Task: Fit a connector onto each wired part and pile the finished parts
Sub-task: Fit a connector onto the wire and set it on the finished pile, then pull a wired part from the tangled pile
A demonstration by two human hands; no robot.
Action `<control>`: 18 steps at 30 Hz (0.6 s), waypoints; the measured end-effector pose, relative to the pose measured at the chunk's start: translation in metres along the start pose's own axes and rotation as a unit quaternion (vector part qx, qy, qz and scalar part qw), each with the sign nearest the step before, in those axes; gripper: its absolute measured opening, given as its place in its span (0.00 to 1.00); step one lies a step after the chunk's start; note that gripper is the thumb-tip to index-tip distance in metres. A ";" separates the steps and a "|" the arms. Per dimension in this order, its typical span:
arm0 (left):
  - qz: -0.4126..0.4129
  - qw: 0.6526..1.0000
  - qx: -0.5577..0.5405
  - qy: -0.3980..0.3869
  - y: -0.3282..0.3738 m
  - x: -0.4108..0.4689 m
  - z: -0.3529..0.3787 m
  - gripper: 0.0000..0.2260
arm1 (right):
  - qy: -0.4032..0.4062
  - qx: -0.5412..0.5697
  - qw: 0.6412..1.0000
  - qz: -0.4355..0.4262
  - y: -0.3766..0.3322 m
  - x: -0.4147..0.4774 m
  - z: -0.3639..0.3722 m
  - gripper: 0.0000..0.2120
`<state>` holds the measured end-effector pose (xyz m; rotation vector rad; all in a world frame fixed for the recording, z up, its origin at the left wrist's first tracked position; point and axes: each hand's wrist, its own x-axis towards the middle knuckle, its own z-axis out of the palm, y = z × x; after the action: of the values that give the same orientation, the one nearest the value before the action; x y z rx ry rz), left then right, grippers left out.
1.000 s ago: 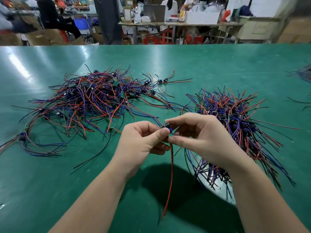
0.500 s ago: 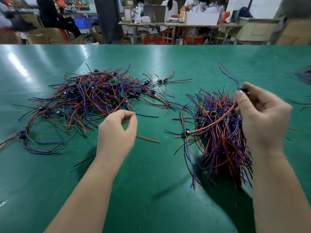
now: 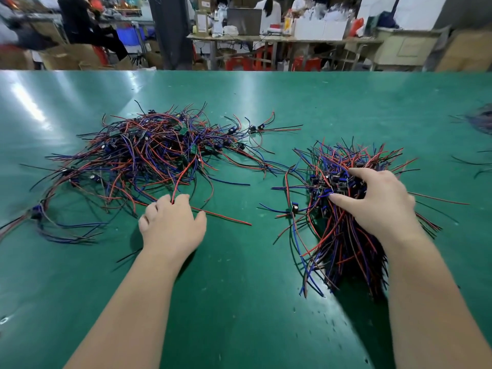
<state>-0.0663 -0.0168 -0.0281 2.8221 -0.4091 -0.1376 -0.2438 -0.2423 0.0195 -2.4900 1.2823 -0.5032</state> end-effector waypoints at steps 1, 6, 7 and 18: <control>0.002 1.000 0.004 0.006 0.000 0.000 0.000 0.22 | 0.001 -0.003 1.000 0.000 0.000 0.001 0.001 0.31; 0.029 0.998 -0.023 0.060 -0.001 0.001 -0.004 0.14 | 0.003 0.000 1.000 0.000 0.003 0.003 0.005 0.30; 0.042 0.995 -0.052 0.072 -0.001 0.001 -0.005 0.13 | 0.007 0.002 1.000 0.000 0.003 0.004 0.006 0.29; 0.152 0.848 -0.487 0.142 0.015 -0.008 -0.015 0.15 | 0.019 -0.036 0.999 0.014 -0.003 0.003 0.015 0.35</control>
<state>-0.0762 -0.0245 -0.0087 1.7100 -0.5173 0.1174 -0.2341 -0.2416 0.0080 -2.5284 1.3719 -0.5081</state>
